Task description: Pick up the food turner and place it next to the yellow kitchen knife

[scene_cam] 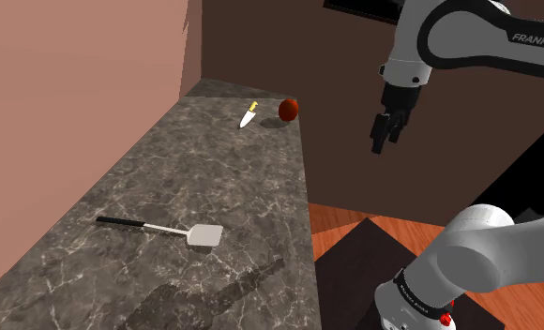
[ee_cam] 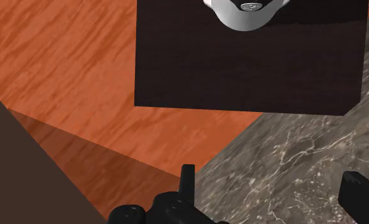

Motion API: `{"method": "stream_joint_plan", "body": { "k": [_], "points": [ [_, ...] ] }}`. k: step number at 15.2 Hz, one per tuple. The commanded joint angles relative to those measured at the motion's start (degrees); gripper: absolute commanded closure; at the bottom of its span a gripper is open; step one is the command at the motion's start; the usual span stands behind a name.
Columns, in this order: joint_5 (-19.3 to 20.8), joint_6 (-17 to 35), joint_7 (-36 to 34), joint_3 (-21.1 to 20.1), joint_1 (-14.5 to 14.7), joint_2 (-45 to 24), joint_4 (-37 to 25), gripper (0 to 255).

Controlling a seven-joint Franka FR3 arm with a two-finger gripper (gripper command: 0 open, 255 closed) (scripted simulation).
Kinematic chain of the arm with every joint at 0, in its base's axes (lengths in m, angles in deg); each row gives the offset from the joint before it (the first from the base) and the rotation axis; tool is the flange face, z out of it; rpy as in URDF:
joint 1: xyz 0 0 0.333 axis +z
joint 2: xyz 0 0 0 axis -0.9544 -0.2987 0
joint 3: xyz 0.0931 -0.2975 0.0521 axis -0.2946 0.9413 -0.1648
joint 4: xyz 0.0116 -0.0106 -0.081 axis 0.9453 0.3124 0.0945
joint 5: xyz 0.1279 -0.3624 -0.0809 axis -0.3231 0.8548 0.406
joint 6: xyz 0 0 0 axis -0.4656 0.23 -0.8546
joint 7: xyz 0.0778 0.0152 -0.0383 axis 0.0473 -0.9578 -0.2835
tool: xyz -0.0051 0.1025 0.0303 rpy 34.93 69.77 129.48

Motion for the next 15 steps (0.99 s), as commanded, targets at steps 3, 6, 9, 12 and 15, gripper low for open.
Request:
{"method": "stream_joint_plan", "body": {
  "k": [3, 6, 9, 12, 15],
  "points": [
    [-1.16, 3.07, -0.20, -1.11, 1.18, -2.32, 0.22, 0],
    [-2.72, 7.56, -0.44, -2.81, 2.91, -6.07, 0.12, 0],
    [-4.06, 11.89, -0.60, -4.56, 4.54, -10.12, -0.49, 0],
    [-5.12, 15.99, -0.74, -6.34, 6.10, -14.39, -1.60, 0],
    [-5.89, 19.83, -0.88, -8.15, 7.56, -18.85, -3.19, 0]
  ]
}}
